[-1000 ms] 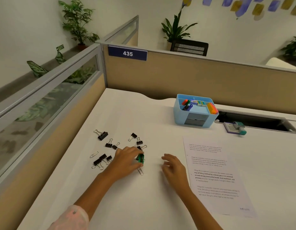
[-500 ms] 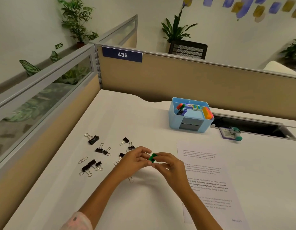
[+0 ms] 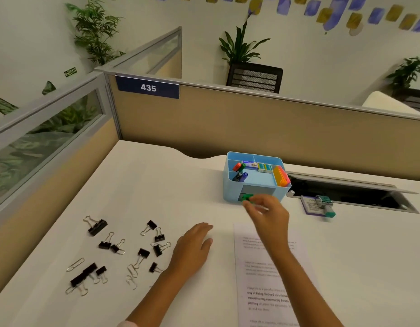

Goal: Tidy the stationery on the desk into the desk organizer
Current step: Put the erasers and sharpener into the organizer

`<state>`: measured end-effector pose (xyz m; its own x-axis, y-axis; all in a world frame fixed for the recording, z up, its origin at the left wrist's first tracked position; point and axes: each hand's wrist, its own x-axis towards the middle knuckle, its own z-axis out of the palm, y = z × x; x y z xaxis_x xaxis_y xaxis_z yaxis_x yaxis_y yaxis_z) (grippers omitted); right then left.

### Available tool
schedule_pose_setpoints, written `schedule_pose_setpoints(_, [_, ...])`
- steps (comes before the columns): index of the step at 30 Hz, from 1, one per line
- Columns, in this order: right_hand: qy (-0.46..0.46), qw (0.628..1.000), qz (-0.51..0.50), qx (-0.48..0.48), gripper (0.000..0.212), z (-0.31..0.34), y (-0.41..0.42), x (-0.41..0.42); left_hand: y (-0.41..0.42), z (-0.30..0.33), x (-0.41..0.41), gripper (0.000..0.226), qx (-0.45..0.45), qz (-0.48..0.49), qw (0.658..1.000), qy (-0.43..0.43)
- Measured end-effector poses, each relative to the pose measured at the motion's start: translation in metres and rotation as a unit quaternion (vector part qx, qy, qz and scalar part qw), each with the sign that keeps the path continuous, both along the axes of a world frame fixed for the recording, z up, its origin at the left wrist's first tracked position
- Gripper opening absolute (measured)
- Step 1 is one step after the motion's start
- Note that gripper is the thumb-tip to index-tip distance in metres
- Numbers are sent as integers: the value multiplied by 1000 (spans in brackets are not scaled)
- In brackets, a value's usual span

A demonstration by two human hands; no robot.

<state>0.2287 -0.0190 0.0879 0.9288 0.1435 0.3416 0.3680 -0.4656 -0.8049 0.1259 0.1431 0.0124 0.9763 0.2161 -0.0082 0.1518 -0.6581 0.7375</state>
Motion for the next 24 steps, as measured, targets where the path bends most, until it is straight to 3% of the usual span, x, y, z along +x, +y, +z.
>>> schedule_pose_setpoints(3, [-1, 999, -42, -16, 21, 9, -5, 48, -2, -17, 15, 48, 138, -1, 989, 58])
schedule_pose_setpoints(7, [11, 996, -66, -59, 22, 4, -2, 98, -3, -28, 36, 49, 208, 7, 977, 39])
schedule_pose_setpoints(15, [0, 976, -57, -211, 25, -17, 21, 142, 9, -42, 60, 48, 249, 2, 968, 4])
schedule_pose_setpoints(24, [-36, 984, -86, -154, 15, -25, 30, 143, 8, -44, 59, 49, 248, 5, 969, -10])
